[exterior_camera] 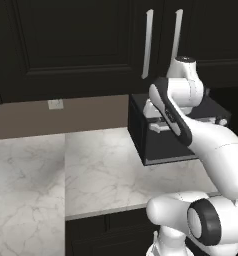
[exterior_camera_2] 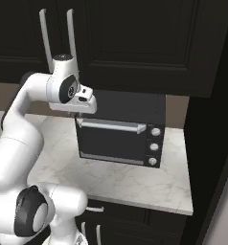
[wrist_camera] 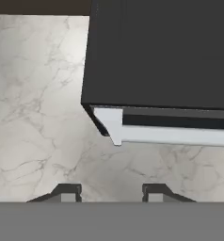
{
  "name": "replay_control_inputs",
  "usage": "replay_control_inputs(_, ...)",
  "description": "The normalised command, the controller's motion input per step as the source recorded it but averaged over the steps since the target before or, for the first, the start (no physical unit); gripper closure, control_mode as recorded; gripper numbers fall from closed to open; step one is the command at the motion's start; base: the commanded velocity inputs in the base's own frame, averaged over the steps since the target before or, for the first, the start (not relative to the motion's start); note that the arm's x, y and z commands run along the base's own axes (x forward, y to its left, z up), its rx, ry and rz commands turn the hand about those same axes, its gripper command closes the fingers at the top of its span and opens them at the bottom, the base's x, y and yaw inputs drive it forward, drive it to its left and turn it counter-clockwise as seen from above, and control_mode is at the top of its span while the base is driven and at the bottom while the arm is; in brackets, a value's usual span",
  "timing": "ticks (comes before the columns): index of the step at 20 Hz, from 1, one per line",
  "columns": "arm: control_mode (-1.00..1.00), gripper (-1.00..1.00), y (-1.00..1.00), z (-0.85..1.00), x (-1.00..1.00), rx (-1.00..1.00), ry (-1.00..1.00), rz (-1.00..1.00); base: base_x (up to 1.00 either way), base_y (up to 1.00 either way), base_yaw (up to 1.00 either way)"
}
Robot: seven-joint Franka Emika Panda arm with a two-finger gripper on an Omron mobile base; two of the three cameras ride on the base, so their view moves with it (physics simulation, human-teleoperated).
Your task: The dining table condiment station is running low on shaker. Refill the condiment station by opening the cabinet and taking the shaker from the cabinet and placing it on the dining table.
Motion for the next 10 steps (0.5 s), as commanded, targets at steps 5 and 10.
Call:
replay_control_inputs(5,-1.0,-1.0,0.0,0.04,-0.68,0.0,-0.41,0.0,0.0,0.0,0.0)
replay_control_inputs(10,-1.0,-1.0,-0.08,0.69,-0.77,0.01,-0.59,-0.01,0.0,0.0,0.0)
